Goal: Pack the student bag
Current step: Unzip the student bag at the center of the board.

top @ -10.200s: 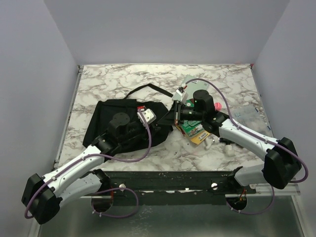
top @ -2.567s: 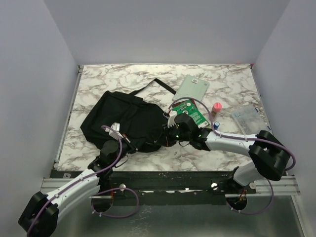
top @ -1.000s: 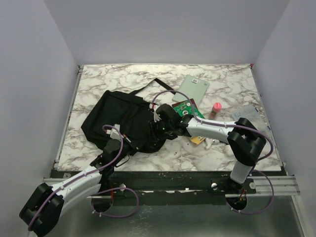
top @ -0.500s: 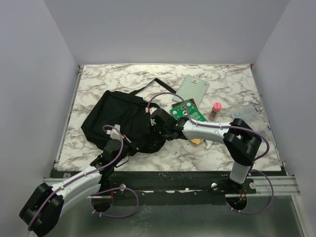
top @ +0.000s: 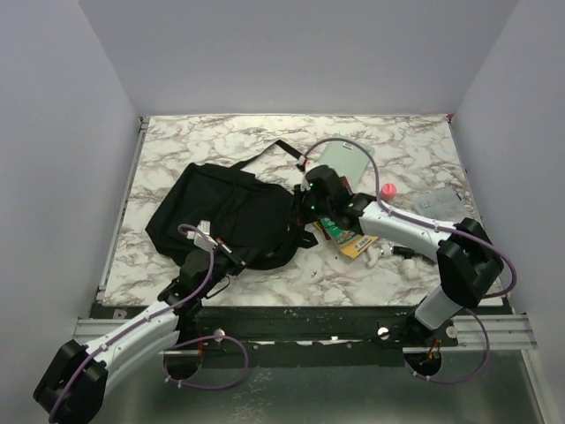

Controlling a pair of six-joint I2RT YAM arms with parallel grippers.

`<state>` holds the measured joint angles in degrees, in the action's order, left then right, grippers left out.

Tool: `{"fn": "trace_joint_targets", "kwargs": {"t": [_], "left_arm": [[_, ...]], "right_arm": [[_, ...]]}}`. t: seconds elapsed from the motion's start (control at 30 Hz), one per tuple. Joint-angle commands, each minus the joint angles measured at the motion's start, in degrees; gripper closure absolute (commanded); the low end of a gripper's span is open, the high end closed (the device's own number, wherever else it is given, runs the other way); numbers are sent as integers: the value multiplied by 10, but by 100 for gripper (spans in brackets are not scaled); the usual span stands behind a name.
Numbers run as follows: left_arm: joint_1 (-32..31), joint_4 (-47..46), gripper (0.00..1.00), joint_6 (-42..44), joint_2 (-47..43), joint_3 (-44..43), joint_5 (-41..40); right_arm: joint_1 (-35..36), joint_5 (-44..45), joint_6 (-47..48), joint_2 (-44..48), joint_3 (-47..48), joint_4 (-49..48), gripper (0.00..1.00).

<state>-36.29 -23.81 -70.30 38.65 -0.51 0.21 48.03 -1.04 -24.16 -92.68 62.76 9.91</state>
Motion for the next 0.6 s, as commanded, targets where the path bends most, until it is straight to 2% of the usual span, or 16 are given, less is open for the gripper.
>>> {"fn": "trace_joint_targets", "kwargs": {"t": [0.0,0.1,0.27,0.3,0.33,0.37,0.4,0.47,0.5,0.57], "left_arm": [[4,9,100,4,-52,67,17],[5,36,100,4,-99,73,21],[6,97,100,38,-160,59,39],[6,111,89,55,-168,49,54],[6,122,69,76,-172,38,68],[6,137,53,105,-174,22,89],[6,152,42,128,-173,9,113],[6,194,34,166,-164,-43,158],[6,215,28,178,-157,-69,180],[6,235,22,189,-141,-109,235]], "right_arm": [[-102,-103,-64,12,-22,-71,99],[-141,-162,-96,2,-36,-126,99],[-145,-180,-90,-2,-37,-150,99],[-145,-199,-90,2,-43,-163,99],[-145,-215,-93,5,-48,-174,99],[-145,-231,-95,8,-56,-184,99],[-145,-243,-95,11,-64,-191,99],[-145,-258,-92,15,-79,-200,99],[-145,-263,-89,16,-85,-202,99],[-145,-281,-83,15,-94,-210,99]]}}
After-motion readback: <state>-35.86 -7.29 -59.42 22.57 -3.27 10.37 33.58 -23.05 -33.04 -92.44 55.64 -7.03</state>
